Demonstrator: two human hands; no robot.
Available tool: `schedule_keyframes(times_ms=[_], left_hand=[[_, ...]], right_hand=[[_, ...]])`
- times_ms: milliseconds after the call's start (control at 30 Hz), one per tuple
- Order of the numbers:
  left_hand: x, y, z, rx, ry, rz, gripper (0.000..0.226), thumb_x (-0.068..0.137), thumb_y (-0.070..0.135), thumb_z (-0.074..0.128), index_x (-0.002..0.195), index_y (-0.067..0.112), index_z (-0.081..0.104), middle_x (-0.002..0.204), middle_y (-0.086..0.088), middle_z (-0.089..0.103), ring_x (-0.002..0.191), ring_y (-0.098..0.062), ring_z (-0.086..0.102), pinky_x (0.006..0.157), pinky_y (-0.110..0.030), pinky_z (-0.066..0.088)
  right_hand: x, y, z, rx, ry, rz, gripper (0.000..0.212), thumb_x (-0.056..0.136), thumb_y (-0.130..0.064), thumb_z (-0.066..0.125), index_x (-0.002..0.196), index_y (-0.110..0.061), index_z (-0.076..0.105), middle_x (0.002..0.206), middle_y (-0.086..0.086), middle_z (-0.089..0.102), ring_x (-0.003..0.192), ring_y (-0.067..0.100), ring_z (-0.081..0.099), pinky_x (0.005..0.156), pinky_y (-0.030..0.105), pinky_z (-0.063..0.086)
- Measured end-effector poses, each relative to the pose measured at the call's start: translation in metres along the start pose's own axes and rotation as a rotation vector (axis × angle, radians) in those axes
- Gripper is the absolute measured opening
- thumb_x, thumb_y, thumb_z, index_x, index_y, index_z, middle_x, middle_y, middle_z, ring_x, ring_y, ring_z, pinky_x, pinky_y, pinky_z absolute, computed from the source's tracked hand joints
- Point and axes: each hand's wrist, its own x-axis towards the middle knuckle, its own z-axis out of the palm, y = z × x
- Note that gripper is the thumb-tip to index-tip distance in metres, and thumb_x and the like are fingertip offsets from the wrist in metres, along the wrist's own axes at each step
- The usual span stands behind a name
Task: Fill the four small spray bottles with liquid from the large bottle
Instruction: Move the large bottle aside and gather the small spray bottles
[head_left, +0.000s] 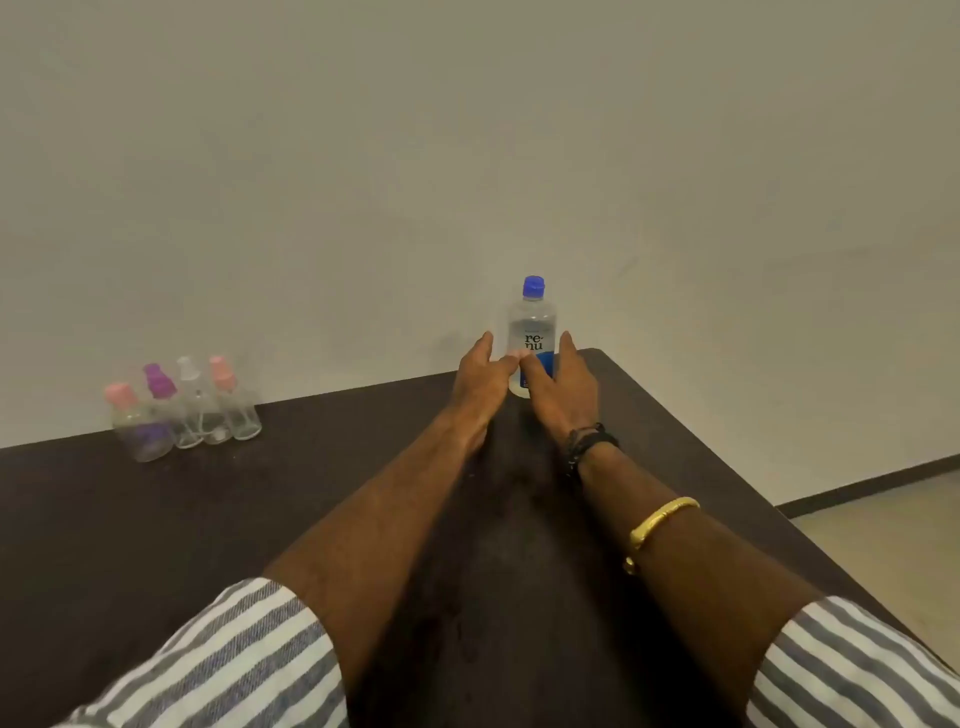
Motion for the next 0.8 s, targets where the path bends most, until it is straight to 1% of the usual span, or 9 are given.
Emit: schedule_keyframes(times_ms=[100, 167, 200, 267, 367, 500, 567, 667, 800], left_hand=[[0.010, -0.004, 0.002, -0.003, -0.009, 0.001, 0.066, 0.103, 0.023, 0.055, 0.158, 0.011, 0.021, 0.164, -0.005, 0.028, 0.149, -0.022, 0.031, 0.116, -0.033, 0.031], [0.017, -0.009, 0.003, -0.042, -0.048, -0.007, 0.049, 0.103, 0.020, 0.053, 0.150, 0.013, 0.040, 0.152, -0.003, 0.046, 0.140, -0.024, 0.045, 0.112, -0.032, 0.037], [0.019, -0.012, 0.004, -0.047, -0.068, -0.009, 0.036, 0.103, 0.019, 0.052, 0.138, 0.016, 0.052, 0.141, -0.002, 0.057, 0.131, -0.024, 0.054, 0.110, -0.033, 0.043], [0.024, -0.018, 0.005, -0.062, -0.081, 0.010, 0.027, 0.101, 0.020, 0.052, 0.127, 0.018, 0.060, 0.127, -0.002, 0.067, 0.119, -0.023, 0.063, 0.107, -0.042, 0.049], [0.027, -0.021, 0.007, -0.055, -0.076, 0.013, 0.028, 0.100, 0.022, 0.051, 0.127, 0.021, 0.061, 0.126, -0.001, 0.067, 0.118, -0.022, 0.063, 0.106, -0.046, 0.050], [0.018, -0.016, 0.003, -0.046, -0.078, 0.009, 0.025, 0.098, 0.026, 0.051, 0.120, 0.024, 0.063, 0.124, -0.001, 0.068, 0.117, -0.022, 0.064, 0.106, -0.047, 0.050], [0.011, -0.014, -0.002, -0.045, -0.075, 0.010, 0.028, 0.096, 0.028, 0.052, 0.121, 0.022, 0.064, 0.123, -0.001, 0.069, 0.115, -0.021, 0.065, 0.105, -0.047, 0.051], [-0.010, -0.005, -0.012, -0.008, -0.066, 0.029, 0.029, 0.102, 0.025, 0.050, 0.127, 0.017, 0.061, 0.125, -0.003, 0.067, 0.115, -0.021, 0.064, 0.105, -0.044, 0.051], [-0.042, 0.003, -0.031, 0.080, -0.005, 0.093, 0.030, 0.106, 0.024, 0.044, 0.130, 0.015, 0.060, 0.125, -0.003, 0.067, 0.107, -0.016, 0.064, 0.097, -0.034, 0.054]], right_hand=[[0.010, 0.010, 0.006, 0.013, -0.021, -0.019, 0.053, 0.102, -0.034, 0.054, 0.148, -0.015, 0.037, 0.139, 0.006, 0.057, 0.122, 0.025, 0.059, 0.094, 0.027, 0.047], [0.013, 0.015, 0.010, 0.023, -0.020, -0.006, 0.053, 0.102, -0.035, 0.054, 0.150, -0.016, 0.037, 0.136, 0.005, 0.059, 0.117, 0.022, 0.061, 0.092, 0.026, 0.047], [0.013, 0.016, 0.011, 0.021, -0.012, -0.008, 0.052, 0.103, -0.034, 0.054, 0.149, -0.016, 0.038, 0.134, 0.005, 0.060, 0.115, 0.021, 0.061, 0.090, 0.024, 0.046], [0.013, 0.015, 0.011, 0.030, 0.007, -0.029, 0.050, 0.103, -0.030, 0.054, 0.148, -0.016, 0.039, 0.135, 0.006, 0.060, 0.117, 0.022, 0.060, 0.089, 0.022, 0.044], [0.012, 0.015, 0.012, 0.031, 0.015, -0.026, 0.047, 0.103, -0.028, 0.053, 0.147, -0.015, 0.040, 0.136, 0.007, 0.059, 0.120, 0.023, 0.060, 0.090, 0.023, 0.044], [0.004, 0.010, 0.014, 0.028, 0.021, -0.030, 0.040, 0.103, -0.028, 0.052, 0.141, -0.015, 0.043, 0.127, 0.004, 0.061, 0.105, 0.016, 0.060, 0.078, 0.013, 0.043], [-0.002, 0.006, 0.015, 0.027, 0.016, -0.037, 0.040, 0.104, -0.029, 0.051, 0.140, -0.015, 0.044, 0.123, 0.001, 0.061, 0.103, 0.014, 0.059, 0.081, 0.018, 0.045], [-0.018, -0.004, 0.016, 0.032, 0.003, -0.040, 0.038, 0.104, -0.030, 0.051, 0.138, -0.015, 0.046, 0.122, 0.001, 0.062, 0.103, 0.015, 0.060, 0.085, 0.024, 0.047], [-0.046, -0.023, 0.014, 0.020, 0.005, -0.065, 0.034, 0.104, -0.030, 0.050, 0.134, -0.014, 0.051, 0.122, 0.003, 0.065, 0.105, 0.019, 0.064, 0.085, 0.024, 0.048]])
